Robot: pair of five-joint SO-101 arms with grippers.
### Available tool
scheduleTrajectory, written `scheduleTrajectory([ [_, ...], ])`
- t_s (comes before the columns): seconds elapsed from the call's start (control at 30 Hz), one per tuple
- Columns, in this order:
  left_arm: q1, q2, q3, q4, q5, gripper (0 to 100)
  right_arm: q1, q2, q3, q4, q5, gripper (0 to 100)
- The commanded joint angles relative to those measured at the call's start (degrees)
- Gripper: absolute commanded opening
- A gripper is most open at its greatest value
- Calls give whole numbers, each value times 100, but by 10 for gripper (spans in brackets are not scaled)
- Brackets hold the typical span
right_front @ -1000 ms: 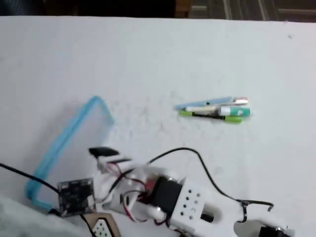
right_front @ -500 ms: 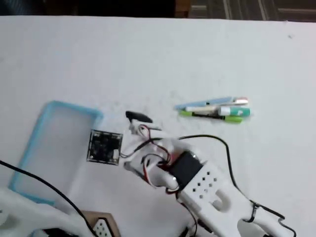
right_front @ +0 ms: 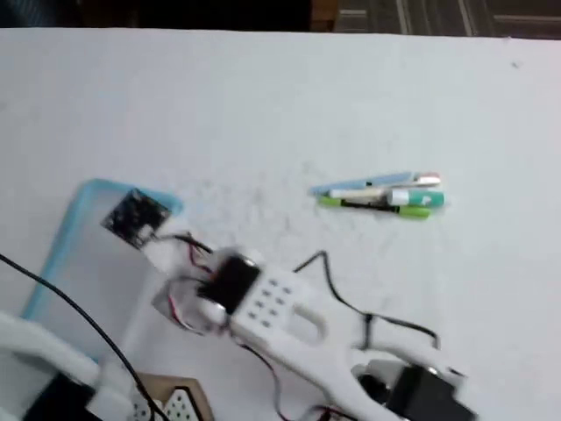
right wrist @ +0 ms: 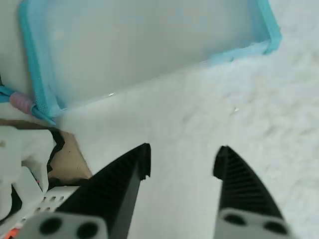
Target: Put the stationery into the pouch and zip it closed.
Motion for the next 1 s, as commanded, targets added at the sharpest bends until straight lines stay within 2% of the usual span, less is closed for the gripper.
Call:
scheduleTrajectory([
  [0.0,-4,752,220,70,-1618,235,-66,716,-1090,479,-229,5],
  [0.1,4,1288,519,475,-3253,161,-66,1077,-1582,725,-211,57],
  [0.2,-40,1578,1011,545,-4686,28,92,1279,-1837,593,-229,19],
  [0.27,-40,1648,1530,492,-5248,32,312,1349,-1899,365,-229,17],
  [0.43,-84,1648,2365,-369,-5433,24,804,1402,-1916,-13,-229,18],
  [0.57,-303,1648,2980,-844,-6233,24,1007,1402,-1899,-22,-229,18],
  [0.63,-426,1604,3332,-1319,-6488,24,1086,1411,-1890,-22,-229,18],
  [0.77,-532,1182,4149,-2365,-6523,24,1200,1411,-1881,-31,-229,18],
  [0.87,-708,435,4519,-2374,-6884,23,1253,1411,-1881,-31,-229,18],
  [0.97,-954,-725,4571,-1705,-7191,23,1262,1411,-1873,4,-229,18],
])
